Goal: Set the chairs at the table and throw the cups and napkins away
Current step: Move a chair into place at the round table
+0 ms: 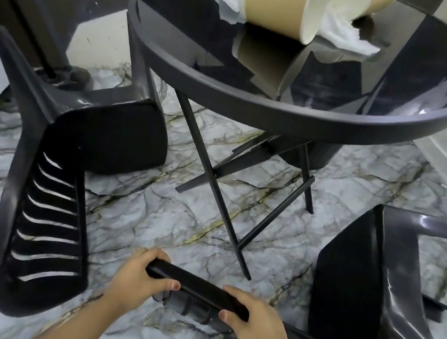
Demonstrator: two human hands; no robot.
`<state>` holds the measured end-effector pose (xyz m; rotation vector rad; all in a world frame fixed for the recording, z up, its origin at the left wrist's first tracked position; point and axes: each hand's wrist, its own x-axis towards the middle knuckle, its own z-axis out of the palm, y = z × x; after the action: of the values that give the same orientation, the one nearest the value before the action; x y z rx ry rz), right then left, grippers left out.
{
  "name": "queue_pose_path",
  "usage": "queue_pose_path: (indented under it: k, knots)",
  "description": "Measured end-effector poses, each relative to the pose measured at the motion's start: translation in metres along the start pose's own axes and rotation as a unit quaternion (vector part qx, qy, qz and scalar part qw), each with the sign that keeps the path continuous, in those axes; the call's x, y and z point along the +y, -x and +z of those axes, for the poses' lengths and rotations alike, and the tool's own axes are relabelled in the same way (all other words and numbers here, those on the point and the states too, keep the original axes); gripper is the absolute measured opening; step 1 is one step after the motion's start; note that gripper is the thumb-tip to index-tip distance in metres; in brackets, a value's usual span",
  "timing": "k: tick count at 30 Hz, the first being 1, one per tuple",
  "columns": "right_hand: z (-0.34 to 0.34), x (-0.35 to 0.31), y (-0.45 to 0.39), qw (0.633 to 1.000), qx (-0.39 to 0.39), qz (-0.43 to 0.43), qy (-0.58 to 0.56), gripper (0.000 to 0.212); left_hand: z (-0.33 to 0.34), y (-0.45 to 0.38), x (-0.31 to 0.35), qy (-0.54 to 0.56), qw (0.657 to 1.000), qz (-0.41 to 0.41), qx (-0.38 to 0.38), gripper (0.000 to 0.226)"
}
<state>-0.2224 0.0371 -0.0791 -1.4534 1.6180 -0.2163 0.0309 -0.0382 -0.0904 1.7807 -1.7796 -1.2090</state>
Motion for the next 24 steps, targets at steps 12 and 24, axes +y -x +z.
queue_pose_path:
  k: [12,24]
  knots:
    - [-0.093,-0.139,0.144,0.980,0.094,-0.019,-0.172,0.036,-0.150,0.097,0.213,-0.071,0.982,0.168,0.054,0.045]
    - [-0.149,-0.209,0.296,0.962,0.177,-0.098,-0.184,0.033,-0.162,0.233,0.370,-0.220,0.915,0.332,0.068,0.051]
